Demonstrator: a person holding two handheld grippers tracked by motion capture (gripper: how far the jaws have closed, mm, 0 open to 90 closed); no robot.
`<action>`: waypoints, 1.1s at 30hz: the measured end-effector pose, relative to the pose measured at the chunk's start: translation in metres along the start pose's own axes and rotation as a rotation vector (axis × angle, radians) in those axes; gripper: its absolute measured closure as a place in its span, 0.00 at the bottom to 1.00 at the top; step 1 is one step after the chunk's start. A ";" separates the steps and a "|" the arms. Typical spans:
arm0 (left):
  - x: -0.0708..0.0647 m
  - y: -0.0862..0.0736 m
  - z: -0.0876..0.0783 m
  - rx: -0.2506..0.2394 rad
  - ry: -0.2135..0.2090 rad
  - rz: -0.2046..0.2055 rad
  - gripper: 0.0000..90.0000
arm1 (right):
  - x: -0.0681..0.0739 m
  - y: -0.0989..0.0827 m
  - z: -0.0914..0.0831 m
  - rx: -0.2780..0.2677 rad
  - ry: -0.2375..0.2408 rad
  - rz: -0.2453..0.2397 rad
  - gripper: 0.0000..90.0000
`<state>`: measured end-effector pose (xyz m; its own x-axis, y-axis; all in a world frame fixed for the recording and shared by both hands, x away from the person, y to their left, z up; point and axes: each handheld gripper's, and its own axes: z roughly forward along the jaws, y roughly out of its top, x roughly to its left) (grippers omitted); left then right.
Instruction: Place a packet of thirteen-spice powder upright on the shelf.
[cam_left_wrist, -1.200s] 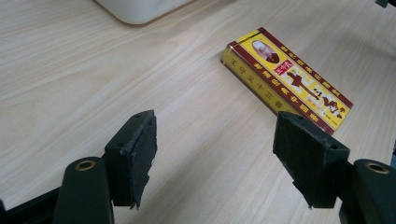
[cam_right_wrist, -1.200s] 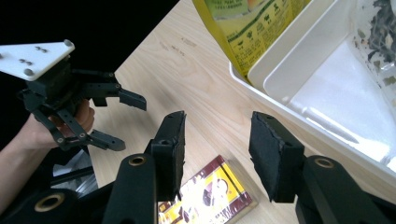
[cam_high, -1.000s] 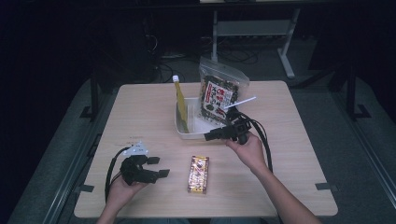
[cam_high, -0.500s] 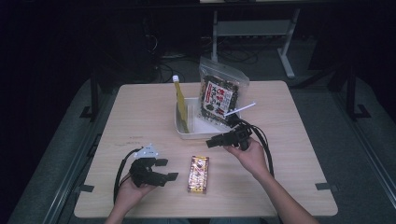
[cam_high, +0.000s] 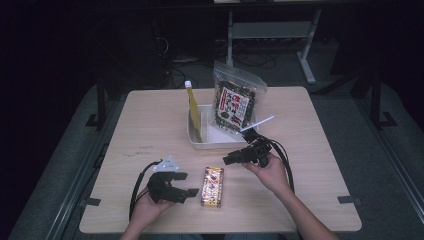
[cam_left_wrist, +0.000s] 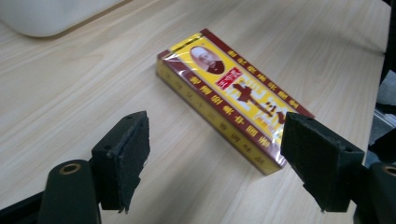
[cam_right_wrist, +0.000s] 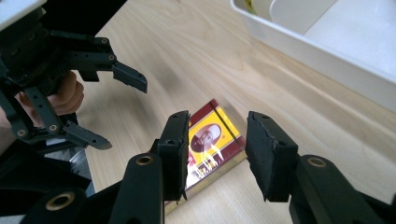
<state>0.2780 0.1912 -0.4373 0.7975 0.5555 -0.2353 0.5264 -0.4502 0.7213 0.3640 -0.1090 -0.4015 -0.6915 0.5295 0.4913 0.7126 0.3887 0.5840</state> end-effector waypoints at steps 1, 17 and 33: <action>0.000 0.000 0.000 0.000 0.000 0.000 0.25 | 0.000 0.000 0.000 0.000 0.000 0.000 0.65; -0.027 0.007 0.027 0.024 0.024 0.016 0.18 | 0.002 -0.015 -0.002 0.020 -0.004 -0.014 0.67; -0.048 0.010 0.054 0.059 0.149 -0.005 0.16 | 0.002 -0.017 -0.006 0.002 0.006 -0.019 0.67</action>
<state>0.2610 0.1225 -0.4537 0.7446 0.6533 -0.1370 0.5504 -0.4847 0.6798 0.3500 -0.1187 -0.4064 -0.7058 0.5175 0.4838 0.6994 0.4002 0.5923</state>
